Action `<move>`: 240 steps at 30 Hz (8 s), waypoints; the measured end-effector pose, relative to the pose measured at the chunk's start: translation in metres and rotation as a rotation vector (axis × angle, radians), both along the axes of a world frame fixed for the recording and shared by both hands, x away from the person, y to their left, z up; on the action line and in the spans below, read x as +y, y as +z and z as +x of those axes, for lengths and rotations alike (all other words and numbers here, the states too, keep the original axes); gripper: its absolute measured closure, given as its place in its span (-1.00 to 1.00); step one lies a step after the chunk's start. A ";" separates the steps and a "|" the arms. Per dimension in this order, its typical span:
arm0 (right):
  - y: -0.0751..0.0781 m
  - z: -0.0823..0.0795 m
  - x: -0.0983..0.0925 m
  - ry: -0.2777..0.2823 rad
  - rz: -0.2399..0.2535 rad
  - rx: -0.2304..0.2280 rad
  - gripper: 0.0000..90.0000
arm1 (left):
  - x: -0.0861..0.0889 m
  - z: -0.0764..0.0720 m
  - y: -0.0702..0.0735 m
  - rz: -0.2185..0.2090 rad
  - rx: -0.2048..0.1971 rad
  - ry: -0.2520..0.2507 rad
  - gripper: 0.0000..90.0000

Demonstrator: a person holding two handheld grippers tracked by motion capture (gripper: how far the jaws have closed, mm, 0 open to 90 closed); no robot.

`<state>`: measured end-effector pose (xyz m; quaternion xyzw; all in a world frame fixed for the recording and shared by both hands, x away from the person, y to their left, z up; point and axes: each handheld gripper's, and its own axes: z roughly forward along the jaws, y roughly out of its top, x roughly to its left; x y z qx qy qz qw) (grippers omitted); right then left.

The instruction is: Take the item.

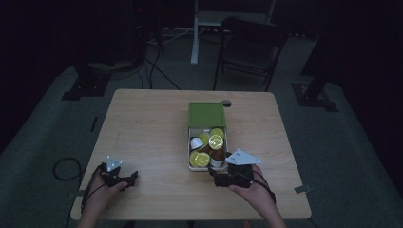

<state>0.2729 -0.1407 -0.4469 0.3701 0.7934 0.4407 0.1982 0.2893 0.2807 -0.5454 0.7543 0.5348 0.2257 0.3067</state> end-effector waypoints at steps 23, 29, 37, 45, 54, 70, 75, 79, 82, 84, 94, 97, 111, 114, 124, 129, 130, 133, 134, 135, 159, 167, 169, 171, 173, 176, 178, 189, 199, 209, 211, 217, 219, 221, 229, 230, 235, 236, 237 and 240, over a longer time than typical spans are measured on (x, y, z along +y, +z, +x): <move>-0.030 0.019 0.041 0.003 -0.014 0.048 -0.56 | 0.000 0.000 0.000 0.000 -0.001 0.000 -0.72; -0.038 0.025 0.048 -0.021 -0.030 0.046 -0.50 | 0.000 0.000 0.000 -0.001 -0.001 0.001 -0.72; -0.044 0.031 0.053 -0.040 -0.051 0.051 -0.41 | 0.000 0.000 0.000 -0.002 -0.002 0.002 -0.72; -0.048 0.035 0.057 -0.057 -0.058 0.048 -0.28 | 0.000 0.000 0.000 -0.003 -0.002 0.002 -0.72; -0.049 0.037 0.059 -0.069 -0.072 0.040 -0.15 | 0.000 0.000 0.000 -0.002 -0.002 0.002 -0.72; -0.040 0.035 0.056 -0.050 -0.052 0.053 -0.14 | 0.000 0.000 0.000 0.000 0.000 0.000 -0.72; -0.033 0.034 0.053 -0.050 -0.050 0.056 -0.14 | 0.000 0.000 0.000 0.000 0.000 0.000 -0.72; -0.028 0.032 0.051 -0.049 -0.044 0.052 -0.14 | 0.000 0.000 0.000 0.000 0.000 0.000 -0.72; -0.024 0.031 0.050 -0.047 -0.037 0.040 -0.14 | 0.000 0.000 0.000 0.000 0.000 0.000 -0.72; -0.020 0.030 0.049 -0.044 -0.033 0.032 -0.14 | 0.000 0.000 0.000 0.000 0.000 0.000 -0.72; 0.000 0.024 0.042 -0.024 -0.001 0.005 -0.14 | 0.000 0.000 0.000 -0.002 -0.002 0.002 -0.72; 0.005 0.024 0.039 -0.029 0.002 -0.003 -0.14 | 0.000 0.000 0.000 0.000 0.000 0.000 -0.72; 0.029 0.022 0.004 -0.105 0.028 -0.063 -0.14 | 0.000 0.000 0.000 0.000 0.001 0.000 -0.72; 0.032 0.023 -0.005 -0.133 0.033 -0.072 -0.14 | 0.000 0.000 0.000 -0.001 0.001 0.000 -0.72; 0.032 0.024 -0.028 -0.187 0.030 -0.079 -0.14 | 0.000 0.000 0.000 0.000 0.000 0.000 -0.72; 0.027 0.025 -0.040 -0.223 0.025 -0.074 -0.14 | 0.000 0.000 0.000 0.000 0.000 0.000 -0.72; 0.026 0.025 -0.042 -0.229 0.022 -0.077 -0.14 | 0.000 0.000 0.000 0.000 0.000 0.000 -0.72; 0.022 0.025 -0.048 -0.248 0.017 -0.071 -0.14 | 0.000 0.000 0.000 -0.001 -0.001 0.001 -0.72; 0.020 0.026 -0.050 -0.256 0.014 -0.072 -0.14 | 0.000 0.000 0.000 0.000 0.000 0.000 -0.72; 0.018 0.026 -0.052 -0.264 0.012 -0.071 -0.14 | 0.000 0.000 0.000 0.000 0.000 0.000 -0.72; -0.027 0.042 -0.110 -0.471 -0.039 -0.038 -0.14 | 0.000 0.000 0.000 -0.001 -0.001 0.001 -0.72; -0.043 0.043 -0.129 -0.527 -0.042 -0.001 -0.14 | 0.000 0.000 0.000 -0.001 -0.001 0.001 -0.72; -0.048 0.043 -0.133 -0.538 -0.046 0.014 -0.14 | 0.000 0.000 0.000 -0.002 -0.001 0.001 -0.72; -0.051 0.044 -0.136 -0.546 -0.043 0.021 -0.14 | 0.000 0.000 0.000 -0.001 -0.001 0.001 -0.72; -0.055 0.045 -0.140 -0.558 -0.047 0.030 -0.14 | 0.000 0.000 0.000 -0.001 -0.001 0.001 -0.72; -0.061 0.045 -0.144 -0.573 -0.055 0.043 -0.14 | 0.000 0.000 0.000 -0.001 -0.001 0.001 -0.72; -0.063 0.045 -0.147 -0.581 -0.056 0.054 -0.14 | 0.000 0.000 0.000 -0.002 -0.001 0.001 -0.72; -0.075 0.046 -0.154 -0.603 -0.073 0.095 -0.14 | 0.000 0.000 0.000 -0.002 -0.001 0.001 -0.72; -0.081 0.048 -0.154 -0.600 -0.081 0.124 -0.14 | 0.000 0.000 0.000 -0.002 -0.001 0.001 -0.72; -0.085 0.050 -0.154 -0.601 -0.080 0.134 -0.19 | 0.000 0.000 0.000 -0.002 -0.001 0.001 -0.72; -0.086 0.051 -0.154 -0.591 -0.069 0.140 -0.29 | 0.000 0.000 0.000 -0.002 -0.001 0.002 -0.72; -0.083 0.050 -0.151 -0.563 -0.067 0.140 -0.48 | 0.000 0.000 0.000 -0.002 -0.001 0.001 -0.72; -0.081 0.050 -0.151 -0.565 -0.056 0.132 -0.49 | 0.000 0.000 0.000 -0.001 -0.001 0.001 -0.72; -0.078 0.049 -0.150 -0.564 -0.037 0.118 -0.51 | 0.000 0.000 0.000 -0.002 -0.001 0.001 -0.72; -0.063 0.047 -0.148 -0.546 -0.031 0.071 -0.56 | 0.000 0.000 0.000 -0.001 -0.001 0.001 -0.72; -0.061 0.047 -0.148 -0.543 -0.031 0.068 -0.56 | 0.000 0.000 0.000 -0.001 -0.001 0.001 -0.72; -0.056 0.045 -0.145 -0.519 -0.016 0.047 -0.57 | 0.000 0.000 0.000 -0.001 -0.001 0.001 -0.72; -0.055 0.044 -0.143 -0.511 -0.013 0.042 -0.57 | 0.000 0.000 0.000 -0.002 -0.001 0.001 -0.72; -0.055 0.044 -0.143 -0.511 -0.013 0.042 -0.57 | 0.000 0.000 0.000 -0.002 -0.001 0.001 -0.72; -0.049 0.042 -0.138 -0.471 0.005 0.027 -0.57 | 0.000 0.000 0.000 -0.001 -0.001 0.001 -0.72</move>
